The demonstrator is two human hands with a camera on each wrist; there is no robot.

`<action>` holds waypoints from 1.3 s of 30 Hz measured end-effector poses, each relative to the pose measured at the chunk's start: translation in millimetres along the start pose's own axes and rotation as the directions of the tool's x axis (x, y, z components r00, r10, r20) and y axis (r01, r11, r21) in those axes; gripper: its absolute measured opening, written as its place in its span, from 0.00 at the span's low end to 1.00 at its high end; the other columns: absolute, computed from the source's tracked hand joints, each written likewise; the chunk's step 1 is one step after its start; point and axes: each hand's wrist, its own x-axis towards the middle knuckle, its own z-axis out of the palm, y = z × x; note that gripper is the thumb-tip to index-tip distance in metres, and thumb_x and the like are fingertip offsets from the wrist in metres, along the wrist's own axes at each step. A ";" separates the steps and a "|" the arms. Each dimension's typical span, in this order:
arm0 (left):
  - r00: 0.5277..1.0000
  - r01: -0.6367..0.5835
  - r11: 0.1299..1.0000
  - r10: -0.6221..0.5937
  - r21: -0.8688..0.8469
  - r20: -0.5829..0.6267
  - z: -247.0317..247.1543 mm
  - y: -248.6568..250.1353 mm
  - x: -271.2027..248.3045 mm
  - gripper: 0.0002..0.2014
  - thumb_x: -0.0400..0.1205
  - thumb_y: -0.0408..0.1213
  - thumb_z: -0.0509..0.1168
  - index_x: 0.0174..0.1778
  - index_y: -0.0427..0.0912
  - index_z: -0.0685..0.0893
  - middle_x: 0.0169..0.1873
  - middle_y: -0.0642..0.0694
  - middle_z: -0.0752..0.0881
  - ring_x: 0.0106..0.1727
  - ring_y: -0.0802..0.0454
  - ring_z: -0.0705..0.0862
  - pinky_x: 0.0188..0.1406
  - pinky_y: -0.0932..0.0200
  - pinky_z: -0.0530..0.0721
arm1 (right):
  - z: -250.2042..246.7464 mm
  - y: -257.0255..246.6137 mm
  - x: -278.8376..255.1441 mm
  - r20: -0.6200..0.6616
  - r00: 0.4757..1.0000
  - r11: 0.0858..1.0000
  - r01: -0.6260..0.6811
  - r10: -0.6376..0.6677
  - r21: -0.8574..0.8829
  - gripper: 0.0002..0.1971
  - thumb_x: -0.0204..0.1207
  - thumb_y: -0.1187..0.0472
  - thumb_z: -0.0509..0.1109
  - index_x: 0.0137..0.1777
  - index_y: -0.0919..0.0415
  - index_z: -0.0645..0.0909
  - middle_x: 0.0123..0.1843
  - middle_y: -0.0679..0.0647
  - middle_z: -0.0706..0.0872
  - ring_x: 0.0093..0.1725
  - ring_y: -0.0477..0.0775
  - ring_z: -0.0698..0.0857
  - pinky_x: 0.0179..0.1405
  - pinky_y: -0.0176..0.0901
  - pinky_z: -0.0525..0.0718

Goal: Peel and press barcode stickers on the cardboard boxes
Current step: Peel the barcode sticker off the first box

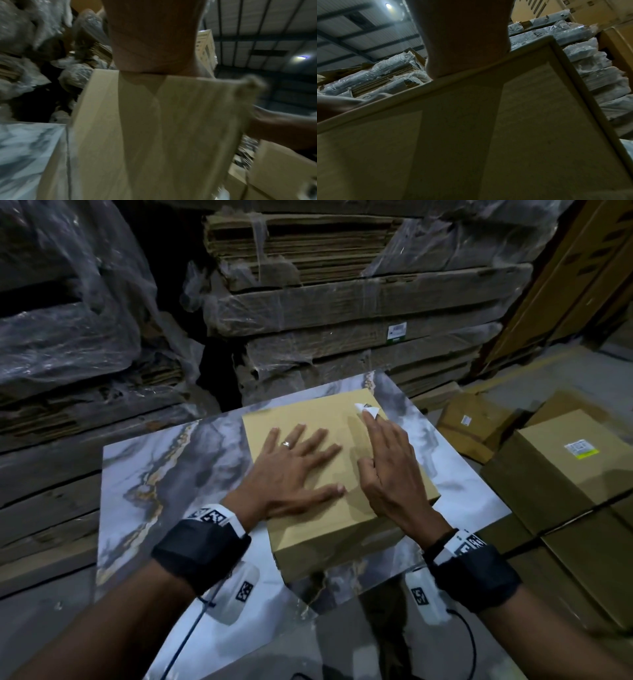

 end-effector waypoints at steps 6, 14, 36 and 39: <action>0.987 -0.159 0.987 0.159 0.032 0.020 -3.7 -5.7 2.9 0.35 0.82 0.75 0.36 0.87 0.72 0.49 0.88 0.62 0.49 0.90 0.45 0.47 0.83 0.26 0.46 | 0.0 -2.7 0.0 0.022 1.000 0.999 0.008 -0.007 -0.042 0.39 0.77 0.49 0.49 0.90 0.58 0.57 0.89 0.57 0.64 0.86 0.59 0.63 0.85 0.56 0.63; 0.999 -0.041 0.999 0.041 -0.009 0.016 -6.6 -6.9 10.6 0.40 0.82 0.74 0.36 0.89 0.62 0.53 0.89 0.57 0.52 0.90 0.47 0.48 0.81 0.22 0.46 | -1.3 -3.8 -0.2 0.044 0.999 0.998 0.006 -0.003 -0.055 0.40 0.75 0.49 0.50 0.90 0.58 0.59 0.88 0.56 0.66 0.85 0.59 0.65 0.83 0.58 0.66; 0.956 -0.288 0.956 0.290 -0.050 0.033 -14.9 -3.5 -4.4 0.28 0.91 0.60 0.36 0.87 0.63 0.60 0.86 0.62 0.57 0.89 0.50 0.39 0.84 0.29 0.41 | -4.5 -7.7 0.7 0.093 0.996 0.995 -0.005 0.015 -0.102 0.40 0.76 0.46 0.49 0.91 0.54 0.54 0.89 0.54 0.64 0.86 0.55 0.64 0.82 0.60 0.67; 0.965 -0.260 0.966 0.259 0.014 0.042 -20.1 -26.9 -0.6 0.27 0.90 0.61 0.33 0.85 0.70 0.59 0.84 0.69 0.58 0.89 0.50 0.37 0.84 0.29 0.34 | -3.6 -7.9 0.6 0.107 0.994 0.994 0.004 0.008 -0.110 0.40 0.76 0.46 0.49 0.91 0.54 0.54 0.89 0.54 0.64 0.86 0.56 0.64 0.82 0.60 0.66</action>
